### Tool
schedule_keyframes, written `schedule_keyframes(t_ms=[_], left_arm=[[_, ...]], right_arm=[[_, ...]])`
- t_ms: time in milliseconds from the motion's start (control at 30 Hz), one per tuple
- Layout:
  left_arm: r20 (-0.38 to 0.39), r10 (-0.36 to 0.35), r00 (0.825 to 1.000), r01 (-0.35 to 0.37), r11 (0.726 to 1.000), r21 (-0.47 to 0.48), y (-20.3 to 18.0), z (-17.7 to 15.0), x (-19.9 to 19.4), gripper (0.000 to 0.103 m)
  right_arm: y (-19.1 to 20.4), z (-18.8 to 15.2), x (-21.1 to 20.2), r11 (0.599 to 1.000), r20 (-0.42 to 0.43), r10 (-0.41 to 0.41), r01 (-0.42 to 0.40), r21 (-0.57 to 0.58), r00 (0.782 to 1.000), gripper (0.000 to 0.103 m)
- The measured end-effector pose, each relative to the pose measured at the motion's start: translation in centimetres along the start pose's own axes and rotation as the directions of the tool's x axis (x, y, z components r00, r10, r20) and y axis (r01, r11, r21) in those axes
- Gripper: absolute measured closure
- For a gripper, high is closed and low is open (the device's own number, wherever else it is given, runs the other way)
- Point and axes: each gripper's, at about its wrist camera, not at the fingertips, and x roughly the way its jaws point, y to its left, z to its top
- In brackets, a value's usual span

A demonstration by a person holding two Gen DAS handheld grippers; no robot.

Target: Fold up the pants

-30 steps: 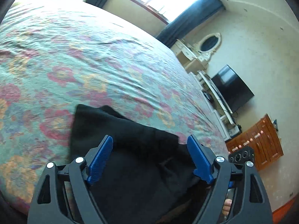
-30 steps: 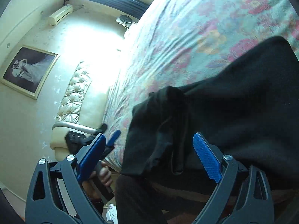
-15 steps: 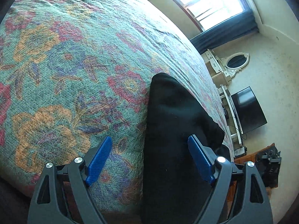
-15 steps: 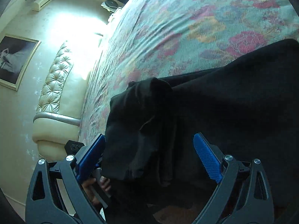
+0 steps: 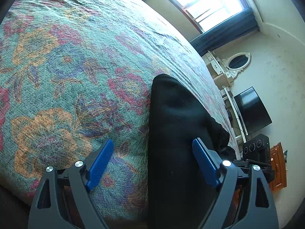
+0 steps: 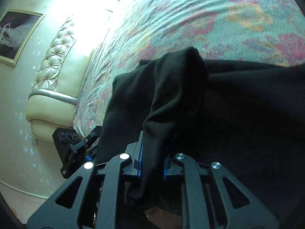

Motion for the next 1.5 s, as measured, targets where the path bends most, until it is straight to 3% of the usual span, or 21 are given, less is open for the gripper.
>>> schedule_keyframes(t_ms=[100,267,433,567,667,733,800,833,900,967,1067,1167,1400,1500], left_arm=[[-0.008,-0.003,1.000,0.003,1.000,0.001,-0.7,0.0,-0.2,0.020],[-0.005,-0.064,0.998,0.065,0.997,0.034,-3.3,0.2,-0.6,0.020],[-0.075,-0.108,0.991,0.113,0.992,0.063,-6.4,-0.5,1.5,0.019],[-0.149,-0.088,0.985,0.104,0.989,0.104,-8.3,-1.9,4.5,0.019],[-0.198,-0.049,0.979,0.078,0.987,0.141,-8.8,-3.1,6.6,0.019],[-0.206,-0.021,0.978,0.056,0.985,0.165,-9.0,-3.6,7.4,0.019],[-0.201,-0.021,0.979,0.058,0.982,0.180,-9.1,-3.7,7.2,0.019],[-0.202,-0.030,0.979,0.066,0.983,0.172,-9.1,-3.8,7.0,0.019],[-0.202,-0.062,0.977,0.088,0.988,0.125,-8.5,-3.7,6.4,0.019],[-0.203,-0.122,0.972,0.135,0.989,0.053,-7.8,-3.8,5.9,0.019],[-0.202,-0.196,0.960,0.191,0.981,-0.042,-7.1,-3.7,5.3,0.019],[-0.211,-0.250,0.945,0.233,0.967,-0.102,-6.8,-4.3,4.9,0.017],[-0.213,-0.298,0.931,0.273,0.952,-0.139,-7.2,-5.4,5.2,0.017],[-0.239,-0.344,0.908,0.301,0.932,-0.199,-6.9,-6.2,5.9,0.016]], right_arm=[[2.5,0.8,-4.4,0.997,0.067,0.027,-0.022,-0.072,0.997,0.090],[2.0,0.8,-12.7,0.991,0.169,-0.039,0.060,-0.121,0.985,0.091],[-4.4,-0.3,-17.4,0.986,0.211,-0.161,0.167,-0.010,0.964,0.091],[-11.8,-1.4,-16.5,0.970,0.166,-0.222,0.201,0.135,0.961,0.090],[-15.2,-2.2,-16.1,0.973,0.185,-0.127,0.087,0.214,0.975,0.087],[-16.3,-2.7,-16.7,0.968,0.221,-0.069,0.012,0.251,0.973,0.075],[-16.7,-3.3,-17.9,0.961,0.256,-0.049,-0.025,0.277,0.966,0.041],[-16.7,-3.6,-18.5,0.958,0.260,-0.084,0.006,0.288,0.962,0.018],[-16.7,-4.4,-19.2,0.958,0.249,-0.138,0.064,0.281,0.959,0.016],[-17.2,-5.2,-18.8,0.954,0.228,-0.131,0.060,0.294,0.965,0.016],[-18.1,-6.0,-17.2,0.946,0.197,-0.041,-0.026,0.323,0.980,0.016],[-18.5,-6.0,-15.7,0.939,0.187,-0.008,-0.057,0.339,0.982,0.013],[-17.9,-6.1,-13.8,0.940,0.143,0.079,-0.122,0.317,0.986,0.011],[-18.0,-6.8,-13.4,0.932,0.149,0.121,-0.164,0.324,0.981,0.011]])
